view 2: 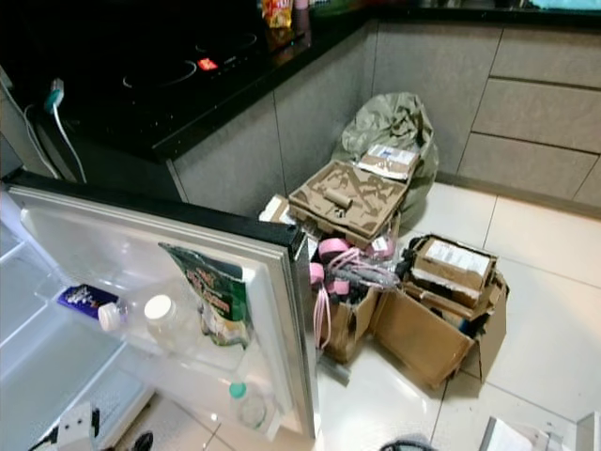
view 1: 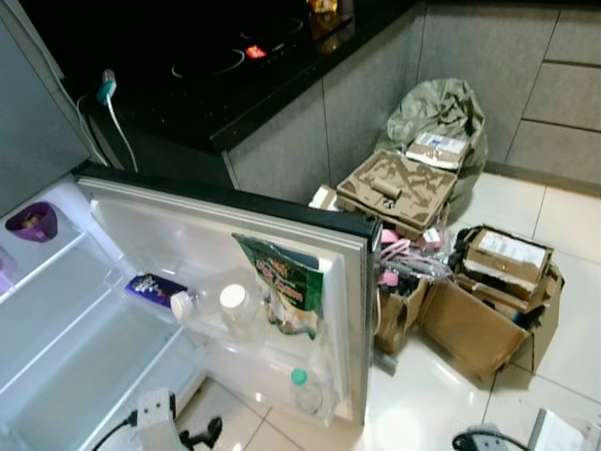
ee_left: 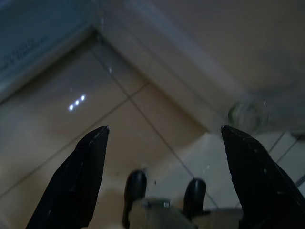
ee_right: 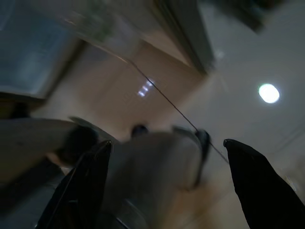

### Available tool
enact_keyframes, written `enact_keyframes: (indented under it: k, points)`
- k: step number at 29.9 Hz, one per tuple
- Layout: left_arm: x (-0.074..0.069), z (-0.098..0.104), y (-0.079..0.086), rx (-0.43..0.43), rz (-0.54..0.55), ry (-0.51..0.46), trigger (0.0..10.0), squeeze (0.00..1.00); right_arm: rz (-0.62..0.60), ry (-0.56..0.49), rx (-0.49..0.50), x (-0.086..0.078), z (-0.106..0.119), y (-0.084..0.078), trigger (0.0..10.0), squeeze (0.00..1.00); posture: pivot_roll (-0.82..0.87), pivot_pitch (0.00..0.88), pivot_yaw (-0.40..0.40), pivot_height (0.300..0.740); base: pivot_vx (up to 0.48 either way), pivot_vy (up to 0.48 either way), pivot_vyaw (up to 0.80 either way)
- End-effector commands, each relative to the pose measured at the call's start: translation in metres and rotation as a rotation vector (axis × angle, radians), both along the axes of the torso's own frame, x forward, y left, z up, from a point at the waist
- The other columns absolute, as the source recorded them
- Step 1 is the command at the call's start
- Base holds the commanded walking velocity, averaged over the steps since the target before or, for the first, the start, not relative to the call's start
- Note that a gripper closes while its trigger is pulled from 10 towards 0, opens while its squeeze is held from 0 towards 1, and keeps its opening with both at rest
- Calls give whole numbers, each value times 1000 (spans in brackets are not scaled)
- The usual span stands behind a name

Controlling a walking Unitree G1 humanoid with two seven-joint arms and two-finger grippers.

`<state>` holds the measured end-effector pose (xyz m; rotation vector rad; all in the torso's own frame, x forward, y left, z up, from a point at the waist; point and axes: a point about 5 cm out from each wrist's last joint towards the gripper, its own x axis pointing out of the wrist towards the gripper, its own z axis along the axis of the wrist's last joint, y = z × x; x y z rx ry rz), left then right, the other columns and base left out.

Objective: Restocking fridge

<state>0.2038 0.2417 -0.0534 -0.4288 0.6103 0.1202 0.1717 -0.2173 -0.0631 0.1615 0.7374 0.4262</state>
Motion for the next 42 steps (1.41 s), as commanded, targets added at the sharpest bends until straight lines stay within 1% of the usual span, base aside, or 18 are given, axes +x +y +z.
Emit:
enact_keyframes:
  k: [1, 4, 7, 9, 11, 12, 17, 19, 22, 23, 24, 25, 26, 28, 30, 34, 41, 42]
  points:
    - [6, 10, 18, 39, 31, -53, 10000, 0, 70, -32, 52, 3, 4, 9, 10000, 0, -166, 144, 112, 740, 0, 0, 0]
    - [14, 18, 24, 40, 51, -98, 10000, 0, 114, -72, 108, 10, 11, 12, 10000, 0, -167, 145, 111, 740, 0, 0, 0]
    - [29, 37, 36, 39, 75, -209, 10000, 0, 224, -145, 213, 20, 25, 20, 10000, 0, -167, 145, 110, 740, 0, 0, 0]
    - [32, 40, 38, 38, 80, -233, 10000, 0, 250, -158, 232, 22, 28, 22, 10000, 0, -165, 147, 109, 740, 0, 0, 0]
    - [39, 53, 47, 30, 99, -311, 10000, 0, 329, -185, 267, 24, 36, 25, 10000, 0, -164, 148, 108, 740, 0, 0, 0]
    - [46, 65, 55, 29, 100, -382, 10000, 0, 409, -207, 301, 23, 44, 28, 10000, 0, -159, 148, 107, 740, 0, 0, 0]
    - [57, 84, 58, -16, 49, -500, 10000, 0, 527, -224, 359, 21, 55, 35, 10000, 0, -150, 143, 101, 740, 0, 0, 0]
    - [59, 87, 57, -25, 32, -517, 10000, 0, 542, -225, 364, 21, 57, 36, 10000, 0, -150, 143, 101, 740, 0, 0, 0]
    - [71, 106, 51, -94, -116, -618, 10000, 0, 611, -231, 394, 20, 65, 42, 10000, 0, -147, 144, 98, 740, 0, 0, 0]
    - [71, 106, 51, -94, -116, -618, 10000, 0, 611, -231, 394, 20, 65, 42, 10000, 0, -147, 144, 98, 740, 0, 0, 0]
    - [74, 110, 50, -104, -147, -633, 10000, 0, 621, -233, 397, 20, 66, 43, 10000, 0, -147, 144, 98, 740, 0, 0, 0]
    - [78, 121, 49, -99, -239, -663, 10000, 0, 634, -234, 401, 20, 68, 45, 10000, 0, -146, 146, 98, 740, 0, 0, 0]
    - [78, 121, 49, -99, -239, -663, 10000, 0, 634, -234, 401, 20, 68, 45, 10000, 0, -146, 146, 98, 740, 0, 0, 0]
    - [83, 146, 50, -99, -428, -723, 10000, 0, 667, -219, 419, 16, 74, 47, 10000, 0, -145, 145, 97, 740, 0, 0, 0]
    - [83, 150, 51, -101, -453, -731, 10000, 0, 677, -213, 425, 15, 75, 48, 10000, 0, -145, 145, 97, 740, 0, 0, 0]
    - [81, 165, 49, -104, -584, -755, 10000, 0, 727, -164, 458, 3, 76, 48, 10000, 0, -144, 159, 92, 740, 0, 0, 0]
    - [80, 165, 39, -111, -658, -745, 10000, 0, 758, -145, 478, -2, 80, 49, 10000, 0, -145, 170, 97, 740, 0, 0, 0]
    - [78, 164, 33, -98, -697, -726, 10000, 0, 782, -142, 492, -5, 84, 52, 10000, 0, -146, 170, 97, 740, 0, 0, 0]
